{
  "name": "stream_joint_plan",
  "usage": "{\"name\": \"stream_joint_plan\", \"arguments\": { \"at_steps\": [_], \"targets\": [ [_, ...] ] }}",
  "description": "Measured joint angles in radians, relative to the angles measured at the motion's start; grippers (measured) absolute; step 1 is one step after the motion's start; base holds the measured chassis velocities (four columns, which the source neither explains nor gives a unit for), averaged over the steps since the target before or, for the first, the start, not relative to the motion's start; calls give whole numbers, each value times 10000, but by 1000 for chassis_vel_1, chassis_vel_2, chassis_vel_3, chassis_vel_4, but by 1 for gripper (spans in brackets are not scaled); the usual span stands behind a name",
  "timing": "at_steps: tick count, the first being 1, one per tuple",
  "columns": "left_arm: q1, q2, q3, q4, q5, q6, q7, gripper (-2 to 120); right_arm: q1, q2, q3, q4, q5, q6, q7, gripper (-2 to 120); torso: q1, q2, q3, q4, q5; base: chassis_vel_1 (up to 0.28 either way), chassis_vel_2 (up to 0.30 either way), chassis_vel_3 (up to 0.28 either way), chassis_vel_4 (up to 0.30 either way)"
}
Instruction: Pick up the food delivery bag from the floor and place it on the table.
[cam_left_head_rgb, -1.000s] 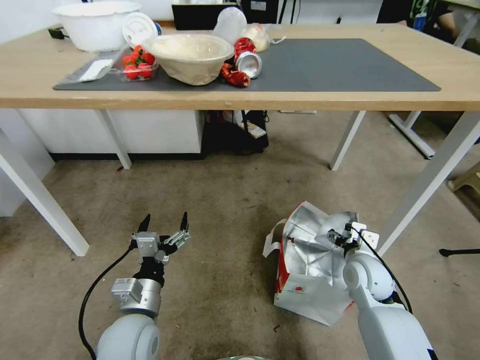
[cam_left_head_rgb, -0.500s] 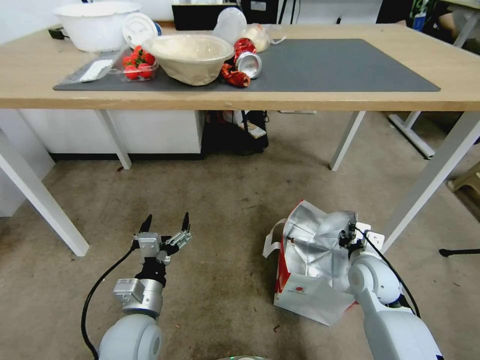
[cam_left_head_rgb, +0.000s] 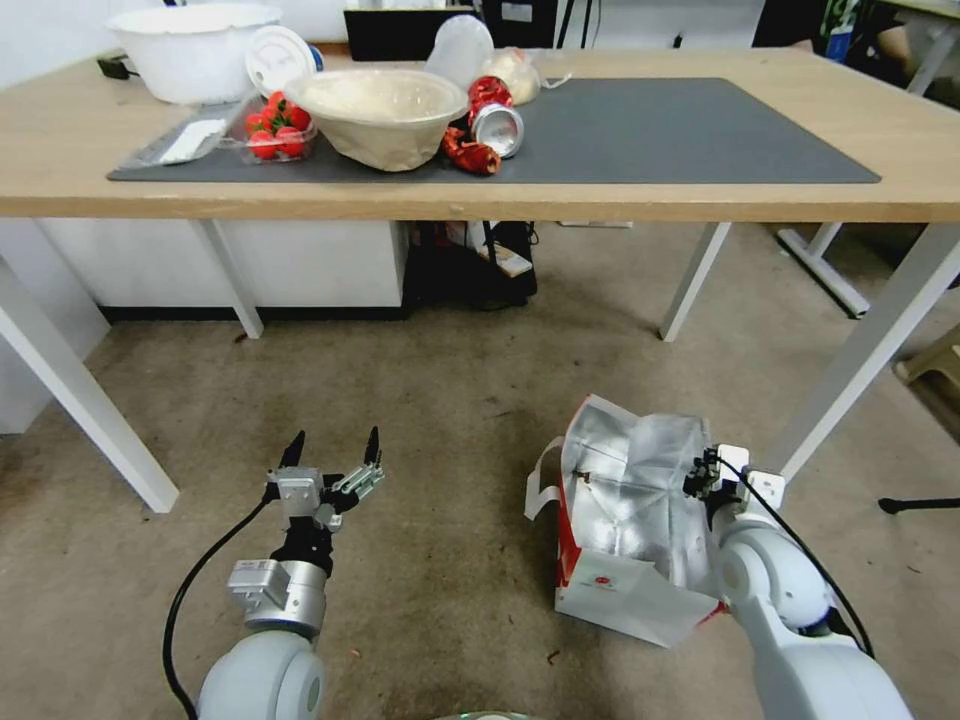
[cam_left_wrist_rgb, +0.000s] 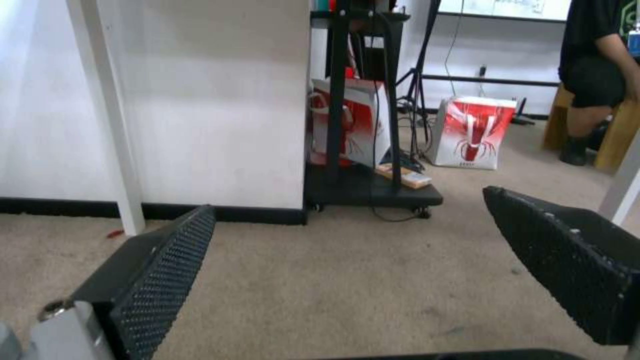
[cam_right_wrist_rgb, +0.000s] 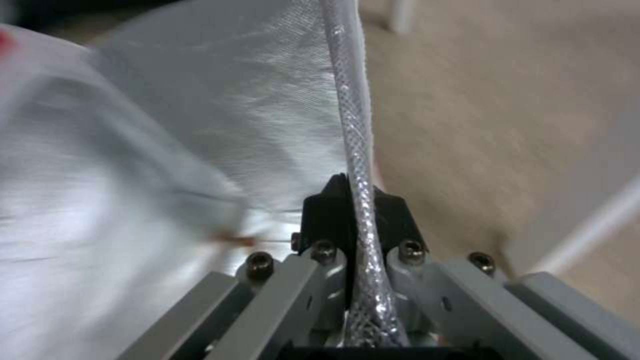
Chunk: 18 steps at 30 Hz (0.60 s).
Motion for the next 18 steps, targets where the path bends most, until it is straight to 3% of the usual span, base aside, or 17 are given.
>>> {"name": "stream_joint_plan", "arguments": {
  "at_steps": [2,4,6,8,10,12,14,18],
  "targets": [
    [-5,-18,27,3,8,-5,-3,100,-278,-553,75,489,495,173,-872,0,1,0,0,-1,0,0,0,0,0],
    [-6,-22,34,6,10,-6,-3,100,-338,-713,94,602,665,229,-1109,0,0,0,0,-1,0,0,0,0,0],
    [-10,-37,50,23,23,-14,-6,100,-543,-1530,200,1065,1426,557,-2078,0,0,1,0,-1,0,0,0,0,0],
    [-10,-39,50,23,24,-19,-7,100,-576,-1720,234,1146,1634,635,-2312,0,1,1,0,0,2,0,0,0,0],
    [-16,-44,52,27,26,-29,-12,100,-632,-2697,442,1437,2497,908,-3674,0,0,1,0,-1,0,0,0,0,0],
    [-17,-46,50,27,30,-33,-15,100,-627,-2974,504,1479,2673,1006,-4070,0,0,2,0,1,0,0,0,0,0],
    [-18,-45,26,27,51,-45,-17,100,-546,-3872,614,1598,3160,1313,-5145,0,1,1,0,0,1,0,0,0,0],
    [-16,-42,8,27,57,-49,-18,100,-451,-4453,641,1658,3572,1565,-5785,0,1,2,0,0,1,0,0,0,0]
  ]
}}
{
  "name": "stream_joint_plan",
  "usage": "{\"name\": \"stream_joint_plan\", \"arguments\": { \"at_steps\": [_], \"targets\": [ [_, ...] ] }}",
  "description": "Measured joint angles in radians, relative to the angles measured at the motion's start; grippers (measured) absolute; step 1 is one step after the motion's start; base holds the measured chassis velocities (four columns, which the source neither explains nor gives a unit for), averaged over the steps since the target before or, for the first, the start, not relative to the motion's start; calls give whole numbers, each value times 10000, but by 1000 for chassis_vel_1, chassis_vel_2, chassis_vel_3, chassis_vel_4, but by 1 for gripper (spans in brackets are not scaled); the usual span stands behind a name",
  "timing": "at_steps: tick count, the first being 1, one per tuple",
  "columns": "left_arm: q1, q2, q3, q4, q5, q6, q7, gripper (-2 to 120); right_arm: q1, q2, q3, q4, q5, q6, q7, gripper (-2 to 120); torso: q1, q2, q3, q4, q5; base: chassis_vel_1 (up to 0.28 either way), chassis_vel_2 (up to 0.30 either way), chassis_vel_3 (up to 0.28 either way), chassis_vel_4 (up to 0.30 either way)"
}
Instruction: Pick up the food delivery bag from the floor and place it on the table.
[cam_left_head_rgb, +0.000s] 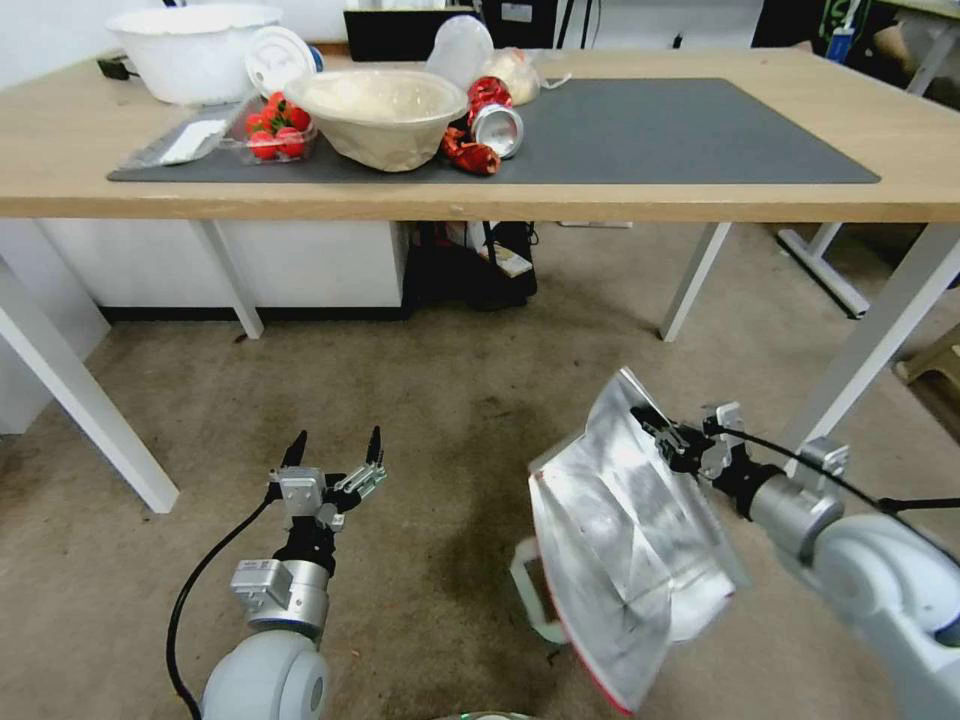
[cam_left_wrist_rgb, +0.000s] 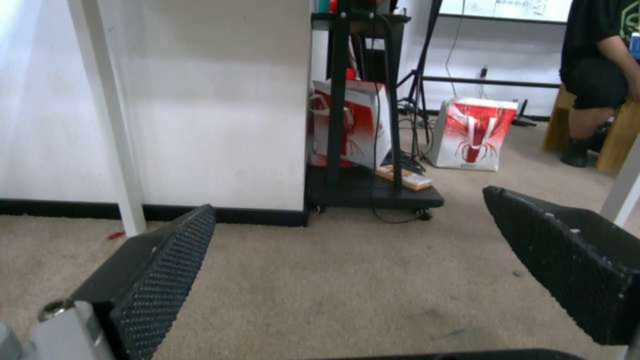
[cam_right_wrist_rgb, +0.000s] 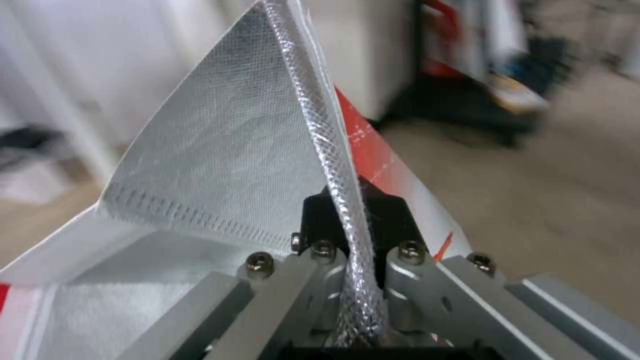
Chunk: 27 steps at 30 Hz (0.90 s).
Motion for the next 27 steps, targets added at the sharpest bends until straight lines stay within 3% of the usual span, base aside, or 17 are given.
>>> {"name": "stream_joint_plan", "arguments": {
  "at_steps": [3,13,16,18,19,22,23,24,25,26,27],
  "targets": [
    [9,12,-10,0,18,-1,-4,100,217,-1084,9,104,543,459,-1097,0,0,0,0,1,0,0,0,0,0],
    [9,13,-11,0,26,-1,-6,100,298,-1538,11,109,728,690,-1530,0,0,0,0,0,1,0,0,0,0],
    [2,6,-10,0,50,-2,-9,100,520,-2660,87,93,1266,1115,-2656,0,0,0,1,2,3,0,0,0,0],
    [2,2,-6,3,55,-2,-9,100,584,-2927,134,94,1363,1171,-2814,0,0,1,1,3,-9,0,0,0,0],
    [0,-3,5,6,64,-2,-9,100,712,-3579,188,196,1706,1174,-2934,0,1,0,2,4,6,0,0,0,0],
    [-2,-6,17,10,65,-2,-9,100,759,-3803,218,241,1825,1173,-2938,0,1,1,0,0,-13,0,0,0,0],
    [-7,-10,20,13,67,-3,-9,100,851,-3999,216,294,2052,1155,-3037,0,1,0,1,-4,21,0,0,0,0],
    [-35,-19,35,13,67,-23,-5,100,1029,-4561,227,315,2366,1163,-3343,0,0,1,0,1,3,0,0,0,0],
    [-35,-19,35,13,67,-23,-5,100,1029,-4561,227,315,2366,1163,-3343,0,0,1,0,1,3,0,0,0,0],
    [-43,-23,42,17,67,-30,2,100,1148,-5001,258,245,2534,1185,-3678,0,1,1,1,0,-24,0,0,0,0],
    [-47,-23,38,17,66,-39,2,100,1213,-5226,263,162,2656,1203,-3938,0,1,1,1,4,-3,0,0,0,0]
  ]
}}
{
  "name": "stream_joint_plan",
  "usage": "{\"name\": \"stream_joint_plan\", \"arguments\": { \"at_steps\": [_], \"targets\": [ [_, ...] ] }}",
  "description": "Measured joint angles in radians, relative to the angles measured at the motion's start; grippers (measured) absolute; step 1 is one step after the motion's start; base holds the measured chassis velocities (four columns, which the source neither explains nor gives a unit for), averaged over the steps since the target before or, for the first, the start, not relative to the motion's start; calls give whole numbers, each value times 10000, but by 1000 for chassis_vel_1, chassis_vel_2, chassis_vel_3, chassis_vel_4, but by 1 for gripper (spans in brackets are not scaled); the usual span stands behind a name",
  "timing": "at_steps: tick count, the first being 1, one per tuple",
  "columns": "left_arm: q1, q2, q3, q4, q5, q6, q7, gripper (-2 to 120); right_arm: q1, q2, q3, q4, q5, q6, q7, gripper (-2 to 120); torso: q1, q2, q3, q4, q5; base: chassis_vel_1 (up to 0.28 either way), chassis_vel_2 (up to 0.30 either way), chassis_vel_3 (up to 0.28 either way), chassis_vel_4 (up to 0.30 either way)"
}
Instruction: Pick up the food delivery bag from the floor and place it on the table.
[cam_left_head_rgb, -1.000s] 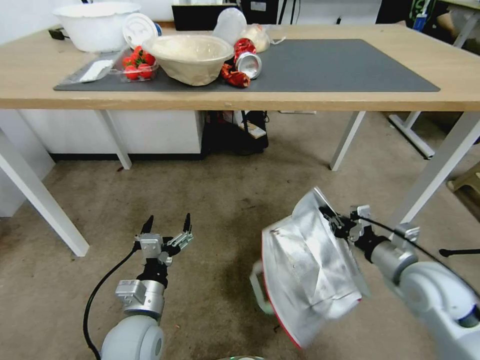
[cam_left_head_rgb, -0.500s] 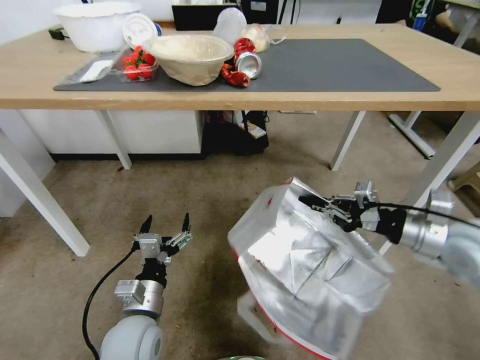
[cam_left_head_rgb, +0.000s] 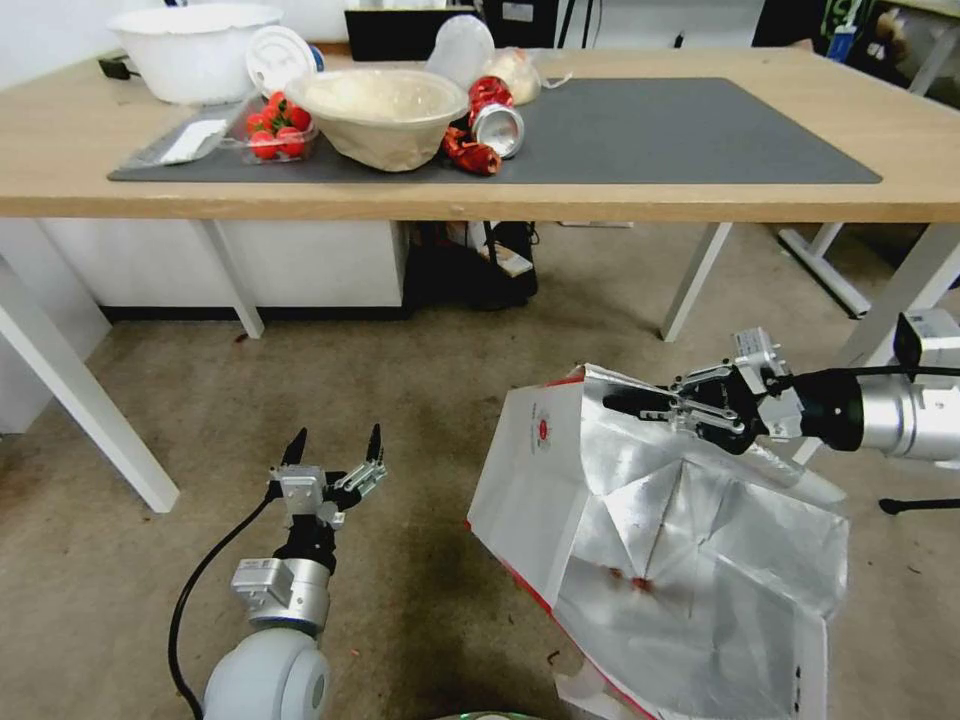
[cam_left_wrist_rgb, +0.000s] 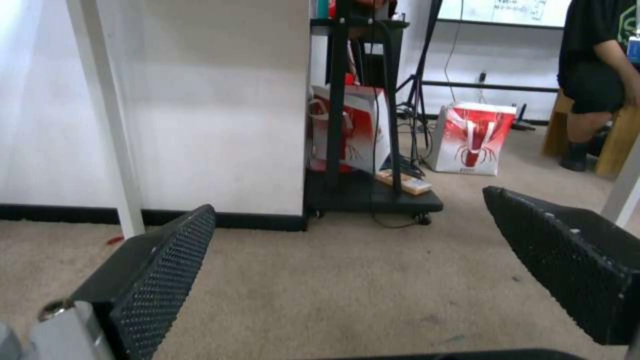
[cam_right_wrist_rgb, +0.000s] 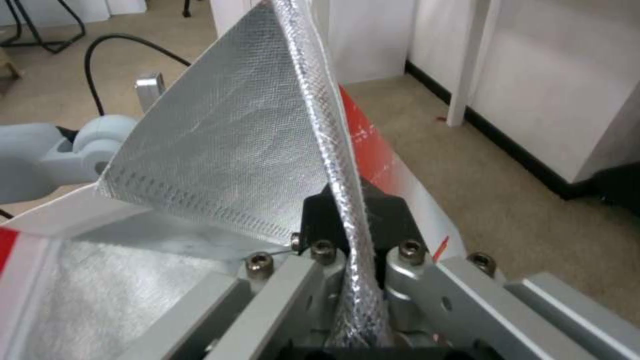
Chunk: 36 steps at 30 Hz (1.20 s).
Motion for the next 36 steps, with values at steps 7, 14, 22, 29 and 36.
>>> {"name": "stream_joint_plan", "arguments": {
  "at_steps": [7,14,22,29,36],
  "targets": [
    [-11,-29,13,5,-4,-67,9,100,30,-390,38,-84,250,-52,-490,0,0,0,0,-5,4,0,0,0,0],
    [-39,-14,-60,6,-84,-130,196,100,-39,-328,7,2,175,-203,-393,0,0,0,0,-4,2,0,0,0,0],
    [-55,-2,-160,44,-219,-272,358,100,-51,-388,-6,4,183,-269,-379,0,5,170,144,-5,1,0,0,0,0],
    [-48,8,-167,44,-230,-270,351,100,-71,-485,-31,25,234,-323,-403,0,8,507,482,-4,2,0,0,0,0],
    [-54,46,-211,16,-252,-242,335,100,-82,-595,-38,36,313,-383,-470,0,49,827,769,-5,2,0,0,0,0]
  ]
}}
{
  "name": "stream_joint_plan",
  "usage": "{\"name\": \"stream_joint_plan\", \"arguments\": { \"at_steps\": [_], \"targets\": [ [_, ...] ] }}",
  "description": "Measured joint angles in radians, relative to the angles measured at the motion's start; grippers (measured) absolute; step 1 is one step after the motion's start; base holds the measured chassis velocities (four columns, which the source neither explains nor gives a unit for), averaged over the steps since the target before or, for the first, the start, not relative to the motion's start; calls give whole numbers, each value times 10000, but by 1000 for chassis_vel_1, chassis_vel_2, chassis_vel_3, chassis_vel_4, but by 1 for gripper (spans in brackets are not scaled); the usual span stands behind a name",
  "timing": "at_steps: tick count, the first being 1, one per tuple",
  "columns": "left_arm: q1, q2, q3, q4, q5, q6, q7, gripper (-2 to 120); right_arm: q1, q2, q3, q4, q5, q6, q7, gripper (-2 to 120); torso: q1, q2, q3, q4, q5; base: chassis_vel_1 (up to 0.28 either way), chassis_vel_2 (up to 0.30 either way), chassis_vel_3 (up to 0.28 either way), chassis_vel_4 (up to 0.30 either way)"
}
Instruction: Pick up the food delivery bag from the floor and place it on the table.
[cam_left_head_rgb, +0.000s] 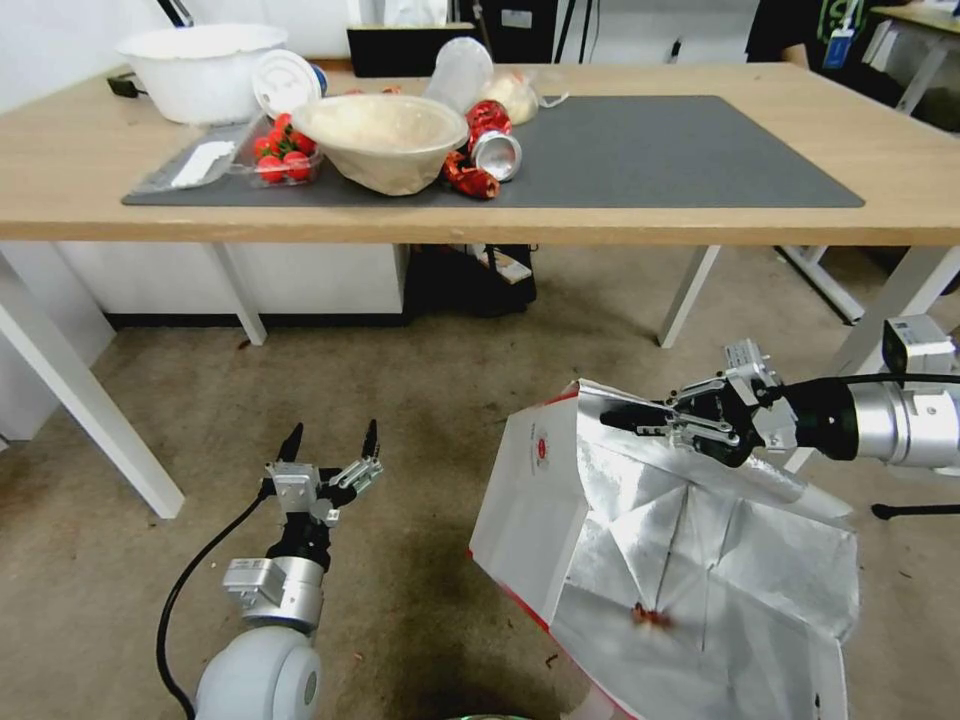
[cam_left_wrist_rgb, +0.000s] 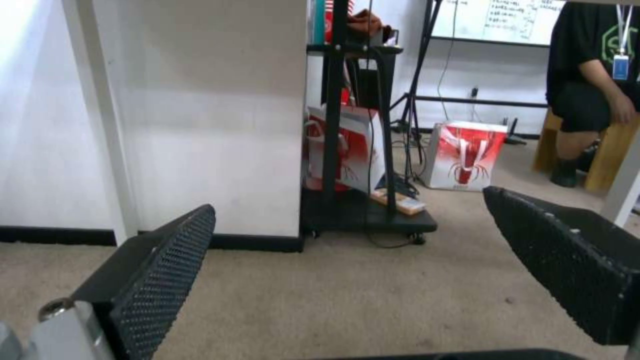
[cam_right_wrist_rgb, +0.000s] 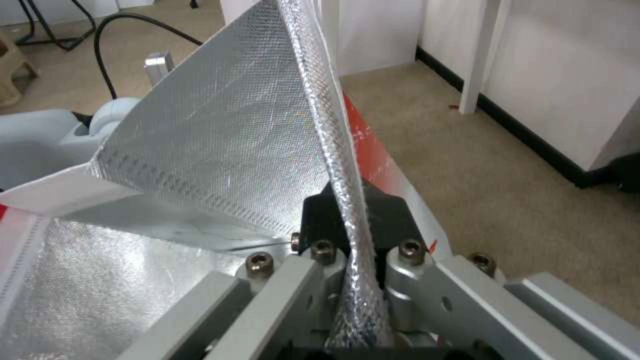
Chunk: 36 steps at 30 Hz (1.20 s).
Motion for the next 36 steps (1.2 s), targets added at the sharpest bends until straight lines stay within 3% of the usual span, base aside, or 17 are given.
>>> {"name": "stream_joint_plan", "arguments": {
  "at_steps": [13,36],
  "targets": [
    [-6,-8,-48,-84,-24,43,-18,100,-13,-131,-6,3,45,-15,-130,0,130,634,508,0,-1,0,0,0,0],
    [34,19,-83,-153,-37,45,-22,100,-35,-97,-22,76,-3,-24,-93,0,211,1063,858,0,0,0,0,0,0]
  ]
}}
